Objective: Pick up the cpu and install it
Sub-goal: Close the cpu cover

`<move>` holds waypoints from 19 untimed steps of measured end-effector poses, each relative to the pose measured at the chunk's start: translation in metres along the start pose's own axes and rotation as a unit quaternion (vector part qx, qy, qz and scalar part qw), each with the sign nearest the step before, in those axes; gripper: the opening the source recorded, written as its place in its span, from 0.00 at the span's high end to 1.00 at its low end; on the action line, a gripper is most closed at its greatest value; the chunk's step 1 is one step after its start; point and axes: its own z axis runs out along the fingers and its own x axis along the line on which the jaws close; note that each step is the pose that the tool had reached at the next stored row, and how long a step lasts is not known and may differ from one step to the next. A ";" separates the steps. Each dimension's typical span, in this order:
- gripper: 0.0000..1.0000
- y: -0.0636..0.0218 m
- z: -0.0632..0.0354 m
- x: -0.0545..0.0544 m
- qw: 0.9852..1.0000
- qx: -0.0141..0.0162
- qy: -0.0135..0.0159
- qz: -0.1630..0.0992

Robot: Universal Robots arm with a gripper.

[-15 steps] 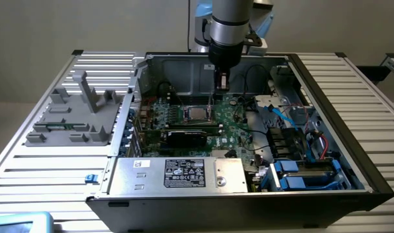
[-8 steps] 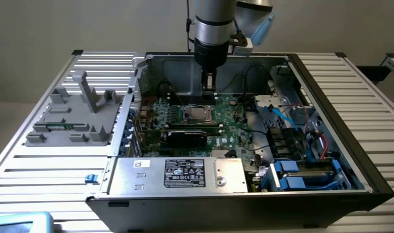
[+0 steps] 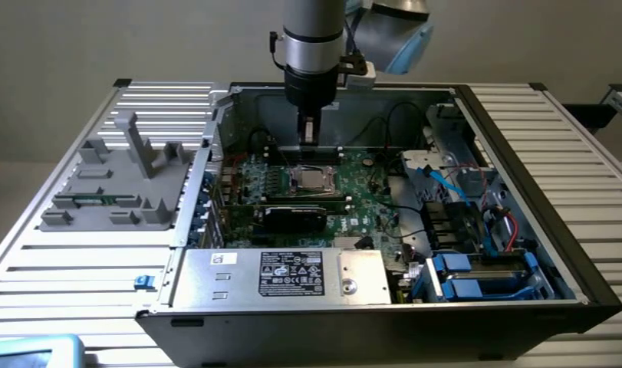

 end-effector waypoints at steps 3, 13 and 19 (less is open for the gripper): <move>0.89 -0.0042 0.0029 0.000 1.000 0.000 0.000 0.000; 0.89 -0.0158 0.0211 -0.002 1.000 0.000 -0.001 0.000; 0.89 -0.0168 0.0317 -0.003 1.000 0.000 -0.003 0.000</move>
